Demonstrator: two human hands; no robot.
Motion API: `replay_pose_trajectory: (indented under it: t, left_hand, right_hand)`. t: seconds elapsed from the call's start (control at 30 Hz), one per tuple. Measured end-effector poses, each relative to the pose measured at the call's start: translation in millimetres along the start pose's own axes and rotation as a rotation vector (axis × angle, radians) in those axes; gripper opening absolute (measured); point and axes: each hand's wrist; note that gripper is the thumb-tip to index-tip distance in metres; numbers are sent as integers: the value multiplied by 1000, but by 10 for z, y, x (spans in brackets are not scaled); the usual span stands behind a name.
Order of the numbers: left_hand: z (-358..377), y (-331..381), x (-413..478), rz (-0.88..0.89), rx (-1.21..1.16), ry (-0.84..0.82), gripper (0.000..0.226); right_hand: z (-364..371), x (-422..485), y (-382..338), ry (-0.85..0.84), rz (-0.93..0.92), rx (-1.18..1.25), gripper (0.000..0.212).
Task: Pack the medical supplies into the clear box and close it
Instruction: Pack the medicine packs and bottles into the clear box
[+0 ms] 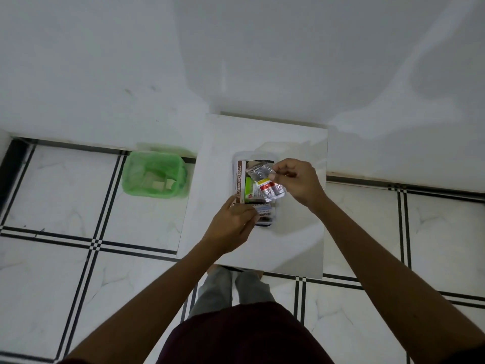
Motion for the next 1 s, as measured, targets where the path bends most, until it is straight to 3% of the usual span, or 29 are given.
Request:
replay_pose_trajectory:
  t: [0.1, 0.2, 0.27, 0.4, 0.53, 0.8, 0.9, 1.0]
  left_hand:
    - [-80, -24, -134, -138, -57, 204, 27]
    - [-184, -62, -189, -414, -233, 453, 14]
    - [-234, -97, -184, -579, -376, 509, 8]
    - [-195, -144, -123, -703, -471, 380, 27]
    - [-144, -156, -4, -880, -610, 280, 43]
    - [-166, -182, 95, -897, -611, 139, 25]
    - [-217, -163, 153, -889, -615, 92, 26]
    - [-291, -147, 172, -857, -599, 104, 27]
  right_hand:
    - [36, 6, 4, -73, -3, -39, 16]
    - [99, -12, 18, -203, -90, -232, 17]
    - [185, -45, 49, -280, -123, -350, 17]
    - [372, -92, 151, -263, -149, -493, 15]
    - [480, -110, 208, -129, -334, -621, 11]
    - [600, -226, 451, 195, -539, -767, 15]
    - [551, -264, 476, 260, -376, -567, 12]
    - [423, -305, 487, 452, -66, -132, 11]
Point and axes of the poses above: each hand's wrist, its own x-axis towards the middle knuckle, its own z-axis out of the palm, y = z × x, and after that the axes turned 9 degrees about z, right-handed
